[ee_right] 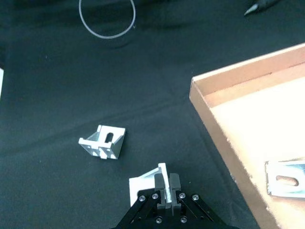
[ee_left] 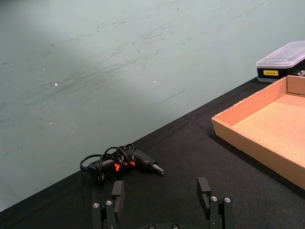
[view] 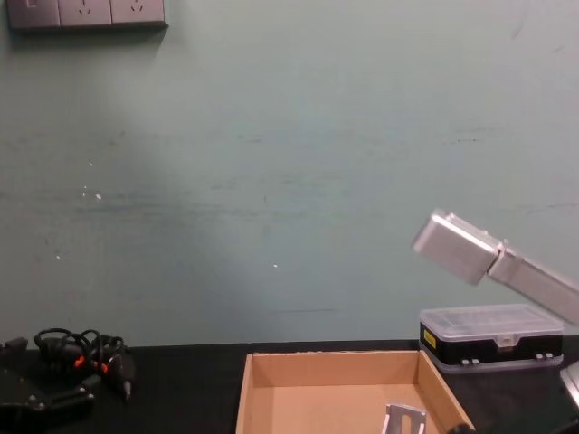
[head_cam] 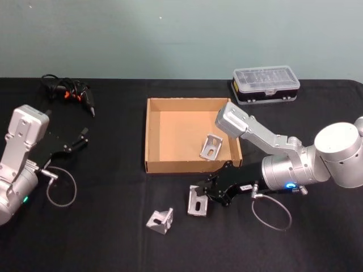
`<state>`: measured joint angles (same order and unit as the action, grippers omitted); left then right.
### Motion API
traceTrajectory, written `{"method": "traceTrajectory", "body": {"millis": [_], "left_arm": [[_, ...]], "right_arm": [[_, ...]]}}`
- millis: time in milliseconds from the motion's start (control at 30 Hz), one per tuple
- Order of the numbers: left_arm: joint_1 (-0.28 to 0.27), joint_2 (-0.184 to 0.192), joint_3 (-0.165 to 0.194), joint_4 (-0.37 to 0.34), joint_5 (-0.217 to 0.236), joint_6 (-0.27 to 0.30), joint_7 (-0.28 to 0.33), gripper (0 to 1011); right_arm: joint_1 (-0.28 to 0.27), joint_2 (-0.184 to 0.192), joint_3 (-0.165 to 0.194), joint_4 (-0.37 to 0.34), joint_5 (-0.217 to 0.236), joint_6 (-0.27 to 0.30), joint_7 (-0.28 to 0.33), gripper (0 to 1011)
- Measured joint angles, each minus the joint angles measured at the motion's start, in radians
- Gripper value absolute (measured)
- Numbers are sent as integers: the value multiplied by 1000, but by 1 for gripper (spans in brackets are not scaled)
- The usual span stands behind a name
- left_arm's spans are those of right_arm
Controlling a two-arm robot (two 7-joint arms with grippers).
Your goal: Use one hand to pick up the angle iron from the table and place it into the box.
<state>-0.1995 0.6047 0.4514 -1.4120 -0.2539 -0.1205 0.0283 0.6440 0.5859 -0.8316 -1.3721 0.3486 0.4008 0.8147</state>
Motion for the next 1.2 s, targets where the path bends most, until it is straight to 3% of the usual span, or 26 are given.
{"method": "traceTrajectory", "body": {"millis": [267,367,567,767,1000,1033,1100,1200], "left_arm": [[0,0,0,0,0,0,0,1000],[0,0,0,0,0,0,0,1000],[0,0,0,0,0,0,0,1000],[0,0,0,0,0,0,0,1000],[0,0,0,0,0,0,0,1000],[0,0,0,0,0,0,0,1000],[0,0,0,0,0,0,0,1000],[0,0,0,0,0,0,0,1000]], "right_arm": [[-14,29,49,-106,4,19,-69,70],[-16,36,83,-155,4,33,-118,70],[-23,16,130,-176,-6,38,-201,70],[-16,-55,149,-112,-36,27,-266,70],[28,-174,132,54,-83,-2,-308,70],[28,-174,132,54,-83,-2,-308,70],[51,-218,122,125,-104,-16,-316,70],[67,-251,117,181,-118,-29,-319,70]]}}
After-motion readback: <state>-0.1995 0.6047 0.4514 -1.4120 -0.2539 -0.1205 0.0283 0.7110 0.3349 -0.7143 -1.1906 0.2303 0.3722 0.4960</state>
